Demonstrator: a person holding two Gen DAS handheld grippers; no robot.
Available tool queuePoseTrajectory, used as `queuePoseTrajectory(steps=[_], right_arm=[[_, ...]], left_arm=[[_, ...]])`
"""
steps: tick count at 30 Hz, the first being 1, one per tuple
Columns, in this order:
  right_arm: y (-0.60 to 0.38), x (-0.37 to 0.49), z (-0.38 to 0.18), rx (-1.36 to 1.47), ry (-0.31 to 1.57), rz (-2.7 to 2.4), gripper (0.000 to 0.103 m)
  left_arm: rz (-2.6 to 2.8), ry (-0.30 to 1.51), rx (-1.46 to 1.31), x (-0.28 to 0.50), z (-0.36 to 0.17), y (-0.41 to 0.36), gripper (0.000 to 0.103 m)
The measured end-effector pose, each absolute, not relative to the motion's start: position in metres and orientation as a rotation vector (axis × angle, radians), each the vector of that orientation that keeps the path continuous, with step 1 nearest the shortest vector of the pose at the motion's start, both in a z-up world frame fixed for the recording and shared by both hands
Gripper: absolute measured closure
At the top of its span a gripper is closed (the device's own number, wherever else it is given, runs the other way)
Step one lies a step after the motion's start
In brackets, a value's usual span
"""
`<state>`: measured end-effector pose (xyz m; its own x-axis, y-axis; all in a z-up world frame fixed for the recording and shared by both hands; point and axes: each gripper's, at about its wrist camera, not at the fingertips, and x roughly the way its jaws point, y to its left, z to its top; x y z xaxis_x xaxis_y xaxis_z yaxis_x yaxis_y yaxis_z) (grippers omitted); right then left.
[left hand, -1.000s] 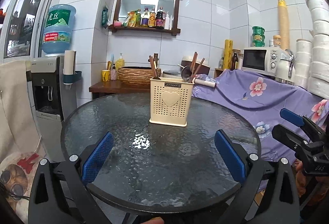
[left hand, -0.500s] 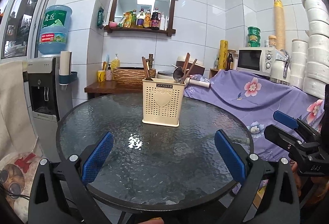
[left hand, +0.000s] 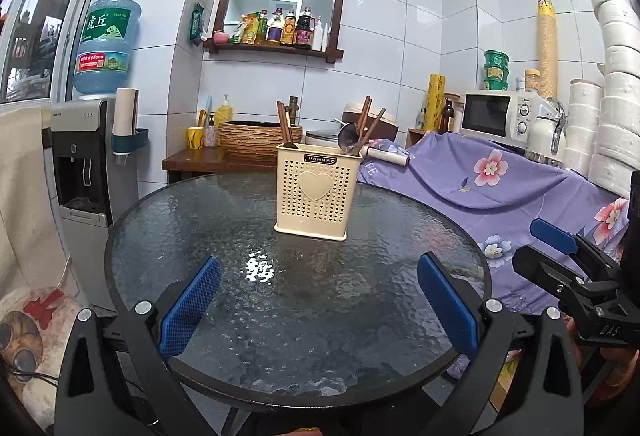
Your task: Organize utensils
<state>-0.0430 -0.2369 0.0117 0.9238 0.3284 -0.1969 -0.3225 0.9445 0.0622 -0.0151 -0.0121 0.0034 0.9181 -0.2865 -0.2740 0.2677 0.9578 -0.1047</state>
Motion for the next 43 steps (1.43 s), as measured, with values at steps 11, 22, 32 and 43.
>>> queuePoseTrajectory(steps=[11, 22, 32, 43], right_arm=[[-0.2376, -0.0406, 0.0091, 0.029, 0.215, 0.326, 0.006], [-0.2398, -0.0389, 0.0068, 0.031, 0.224, 0.323, 0.006], [-0.2403, -0.0391, 0.0054, 0.035, 0.228, 0.320, 0.006], [-0.2404, -0.0381, 0.0039, 0.035, 0.231, 0.323, 0.006]], left_arm=[[-0.266, 0.299, -0.040, -0.0152, 0.0023, -0.0165, 0.006], [-0.261, 0.309, -0.030, -0.0114, 0.0010, -0.0165, 0.006], [-0.247, 0.295, -0.026, -0.0126, -0.0006, -0.0176, 0.006], [-0.240, 0.306, -0.012, -0.0126, -0.0015, -0.0216, 0.006]])
